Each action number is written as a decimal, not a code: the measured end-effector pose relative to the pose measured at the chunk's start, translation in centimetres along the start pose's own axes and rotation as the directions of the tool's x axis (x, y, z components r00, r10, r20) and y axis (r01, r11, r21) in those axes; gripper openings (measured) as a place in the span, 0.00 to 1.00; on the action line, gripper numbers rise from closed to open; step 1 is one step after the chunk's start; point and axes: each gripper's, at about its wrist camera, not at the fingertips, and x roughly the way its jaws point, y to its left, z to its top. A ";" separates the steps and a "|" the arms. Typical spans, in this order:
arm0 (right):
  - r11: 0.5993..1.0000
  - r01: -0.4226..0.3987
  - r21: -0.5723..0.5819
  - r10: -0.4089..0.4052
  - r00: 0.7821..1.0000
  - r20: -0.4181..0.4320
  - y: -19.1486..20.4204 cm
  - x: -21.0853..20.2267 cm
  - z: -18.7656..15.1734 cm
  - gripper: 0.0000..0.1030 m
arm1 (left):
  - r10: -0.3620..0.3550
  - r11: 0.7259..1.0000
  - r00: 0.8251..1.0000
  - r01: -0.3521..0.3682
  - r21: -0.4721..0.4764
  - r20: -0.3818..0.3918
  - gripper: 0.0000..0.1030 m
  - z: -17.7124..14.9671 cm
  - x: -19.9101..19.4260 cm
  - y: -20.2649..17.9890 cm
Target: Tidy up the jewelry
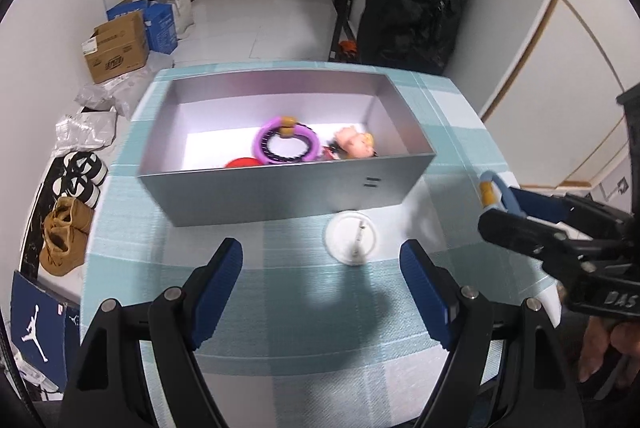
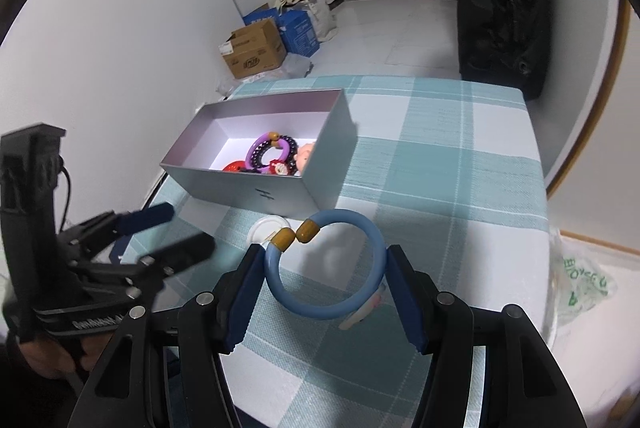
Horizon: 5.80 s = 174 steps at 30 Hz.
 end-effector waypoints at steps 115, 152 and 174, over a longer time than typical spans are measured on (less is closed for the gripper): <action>0.963 -0.231 0.141 0.215 0.969 0.121 0.5 5.5 9.3 0.65 | -0.174 0.937 0.984 0.177 -0.301 0.034 0.53 8.0 2.5 6.0; 0.986 -0.043 -0.160 0.105 0.907 0.407 5.3 -5.4 3.0 0.99 | 0.130 0.989 0.912 -0.092 -0.116 0.388 0.82 4.1 -7.4 1.5; 0.983 -0.004 -0.182 0.084 0.895 0.439 5.3 -7.2 0.9 1.00 | 0.172 0.982 0.906 -0.129 -0.135 0.387 0.82 2.3 -8.6 1.0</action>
